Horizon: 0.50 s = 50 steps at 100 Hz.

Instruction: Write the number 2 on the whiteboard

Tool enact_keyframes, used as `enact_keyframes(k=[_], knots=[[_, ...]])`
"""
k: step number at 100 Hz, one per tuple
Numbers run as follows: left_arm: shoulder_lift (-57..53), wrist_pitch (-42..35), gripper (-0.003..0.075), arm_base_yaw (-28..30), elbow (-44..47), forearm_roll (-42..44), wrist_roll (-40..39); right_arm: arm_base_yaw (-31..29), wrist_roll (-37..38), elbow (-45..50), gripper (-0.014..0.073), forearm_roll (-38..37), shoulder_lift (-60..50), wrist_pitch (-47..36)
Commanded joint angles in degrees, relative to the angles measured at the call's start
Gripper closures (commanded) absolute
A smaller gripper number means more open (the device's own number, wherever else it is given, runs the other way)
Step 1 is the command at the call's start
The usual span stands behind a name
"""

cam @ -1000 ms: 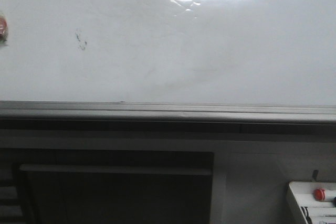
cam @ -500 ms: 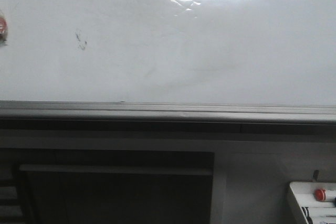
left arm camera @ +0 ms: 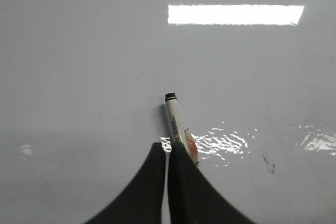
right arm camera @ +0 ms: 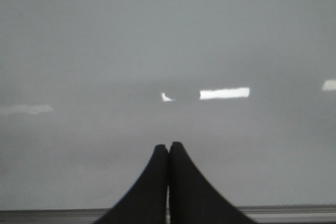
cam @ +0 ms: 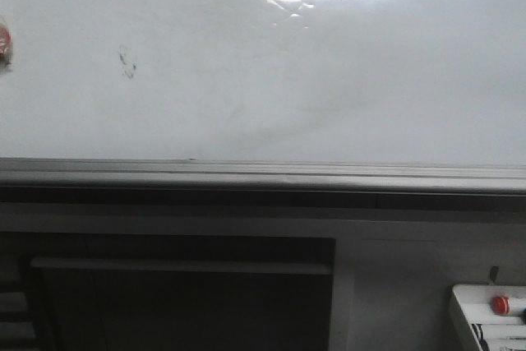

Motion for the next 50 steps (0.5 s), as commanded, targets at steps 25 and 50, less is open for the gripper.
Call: enact_keyframes(k=[25, 50], knots=[[8.6, -1.9, 0.0739, -0.1, -5.8, 0.9, 3.1, -0.3, -2.2, -7.9, 0.0666, 0.5, 10.3, 1.3], [9.1, -1.9, 0.0739, -0.1, -5.7, 0.9, 3.1, -0.3, -2.2, -7.8, 0.0666, 1.4, 10.6, 2.5]])
